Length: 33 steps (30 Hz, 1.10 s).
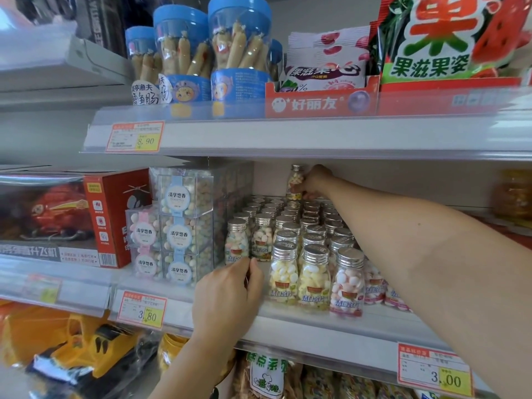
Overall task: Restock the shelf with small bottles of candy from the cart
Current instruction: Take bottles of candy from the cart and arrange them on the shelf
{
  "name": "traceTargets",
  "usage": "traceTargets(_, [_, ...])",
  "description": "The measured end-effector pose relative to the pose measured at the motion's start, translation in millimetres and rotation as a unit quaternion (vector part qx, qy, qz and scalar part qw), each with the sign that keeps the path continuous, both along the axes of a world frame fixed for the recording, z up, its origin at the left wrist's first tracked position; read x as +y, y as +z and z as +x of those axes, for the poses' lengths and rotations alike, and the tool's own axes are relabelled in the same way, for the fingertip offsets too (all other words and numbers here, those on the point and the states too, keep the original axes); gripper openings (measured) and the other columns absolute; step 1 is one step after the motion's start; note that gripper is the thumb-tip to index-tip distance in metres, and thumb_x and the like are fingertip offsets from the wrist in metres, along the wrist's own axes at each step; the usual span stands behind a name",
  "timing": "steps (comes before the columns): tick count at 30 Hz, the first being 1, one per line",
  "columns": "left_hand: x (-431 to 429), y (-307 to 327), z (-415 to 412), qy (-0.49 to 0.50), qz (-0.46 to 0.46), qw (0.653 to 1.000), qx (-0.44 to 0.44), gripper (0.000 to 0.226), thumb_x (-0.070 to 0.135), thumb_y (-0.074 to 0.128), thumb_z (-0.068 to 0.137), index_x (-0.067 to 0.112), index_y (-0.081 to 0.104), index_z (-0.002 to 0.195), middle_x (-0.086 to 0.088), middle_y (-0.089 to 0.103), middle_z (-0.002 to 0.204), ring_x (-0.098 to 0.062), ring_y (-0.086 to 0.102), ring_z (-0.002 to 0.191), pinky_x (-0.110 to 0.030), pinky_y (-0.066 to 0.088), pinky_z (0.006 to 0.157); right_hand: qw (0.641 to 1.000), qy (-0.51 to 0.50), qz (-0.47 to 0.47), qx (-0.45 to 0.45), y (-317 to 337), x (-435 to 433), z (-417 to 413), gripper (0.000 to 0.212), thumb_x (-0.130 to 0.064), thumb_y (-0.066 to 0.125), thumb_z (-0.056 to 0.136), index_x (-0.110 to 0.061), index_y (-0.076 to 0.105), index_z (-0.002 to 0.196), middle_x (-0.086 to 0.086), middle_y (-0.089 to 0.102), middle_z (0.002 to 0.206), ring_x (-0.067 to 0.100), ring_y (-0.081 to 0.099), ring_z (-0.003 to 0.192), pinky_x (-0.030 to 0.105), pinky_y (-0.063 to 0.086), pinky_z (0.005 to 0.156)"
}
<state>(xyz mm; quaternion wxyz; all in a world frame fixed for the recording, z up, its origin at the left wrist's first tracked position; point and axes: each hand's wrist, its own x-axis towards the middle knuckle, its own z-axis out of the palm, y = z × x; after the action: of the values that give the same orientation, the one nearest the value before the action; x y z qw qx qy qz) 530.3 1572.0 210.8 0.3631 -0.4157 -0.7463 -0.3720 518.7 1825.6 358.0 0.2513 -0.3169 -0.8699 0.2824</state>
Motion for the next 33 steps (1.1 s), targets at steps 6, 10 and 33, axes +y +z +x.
traceTargets(6, [1,-1,-1,-0.008,0.011,1.0,0.003,0.038,0.034,0.035,0.089,0.024,0.03,0.052,0.014,0.021,0.04,-0.001,0.019,0.033,-0.015,0.012,0.036,1.0,-0.001,-0.012,0.005,0,-3,1,0.053,-0.02,0.08,0.075,-0.001,0.058,0.12,0.016,0.068,0.11,0.017,0.064,0.069,0.028,0.057,0.069])
traceTargets(10, [2,-1,-2,-0.01,0.016,1.0,0.003,0.039,0.033,0.035,0.089,0.023,0.031,0.052,0.014,0.021,0.04,-0.002,0.02,0.033,-0.017,0.015,0.035,1.0,0.001,-0.006,-0.008,-1,-4,6,0.054,-0.026,0.082,0.072,-0.001,0.06,0.114,0.014,0.068,0.108,0.017,0.066,0.079,0.025,0.056,0.065])
traceTargets(33, [-54,-3,130,-0.17,0.059,0.971,-0.159,0.014,0.033,0.05,0.095,0.027,0.049,0.082,0.01,0.056,0.077,0.001,0.051,0.07,-0.01,0.036,0.062,0.962,0.114,0.246,0.024,-38,-169,308,0.018,-0.032,0.058,0.092,-0.016,0.065,0.09,-0.002,0.059,0.093,0.013,0.053,0.087,0.026,0.035,0.072])
